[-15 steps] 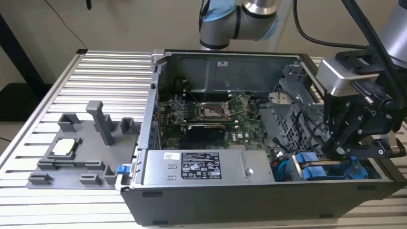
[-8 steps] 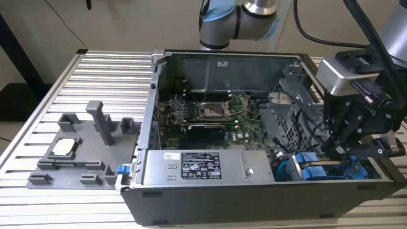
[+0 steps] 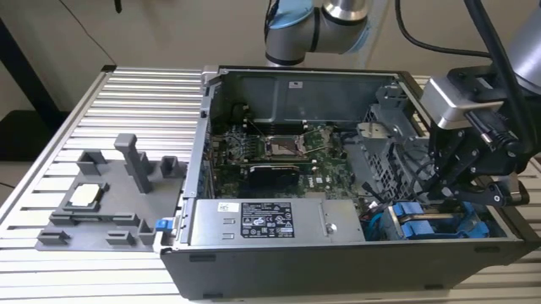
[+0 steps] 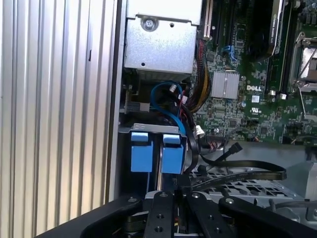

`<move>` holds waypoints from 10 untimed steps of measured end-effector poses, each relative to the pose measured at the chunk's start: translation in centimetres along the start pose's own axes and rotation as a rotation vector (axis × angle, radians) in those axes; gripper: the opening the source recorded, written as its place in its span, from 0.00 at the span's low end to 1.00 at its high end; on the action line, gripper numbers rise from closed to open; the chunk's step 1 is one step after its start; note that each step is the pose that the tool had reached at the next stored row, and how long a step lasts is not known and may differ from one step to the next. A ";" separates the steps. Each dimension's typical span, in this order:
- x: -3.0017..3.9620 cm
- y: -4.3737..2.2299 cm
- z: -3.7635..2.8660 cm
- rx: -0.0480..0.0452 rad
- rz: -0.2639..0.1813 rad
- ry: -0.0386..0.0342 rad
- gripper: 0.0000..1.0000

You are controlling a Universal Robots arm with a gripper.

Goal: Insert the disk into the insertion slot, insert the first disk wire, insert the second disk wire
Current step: 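Insert the second disk wire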

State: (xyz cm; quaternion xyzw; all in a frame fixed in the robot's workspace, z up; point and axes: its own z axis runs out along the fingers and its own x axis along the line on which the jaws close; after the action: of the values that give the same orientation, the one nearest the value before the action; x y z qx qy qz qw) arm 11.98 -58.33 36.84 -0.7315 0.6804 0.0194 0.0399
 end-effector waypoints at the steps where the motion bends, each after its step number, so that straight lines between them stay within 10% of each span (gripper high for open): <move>1: 0.10 0.01 0.00 0.0004 0.002 -0.0033 0.16; 10: 0.83 0.06 -0.05 0.0049 0.023 -0.0430 0.16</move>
State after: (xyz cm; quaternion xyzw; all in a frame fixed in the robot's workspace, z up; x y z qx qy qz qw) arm 11.98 -59.16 36.82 -0.7231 0.6877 0.0339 0.0560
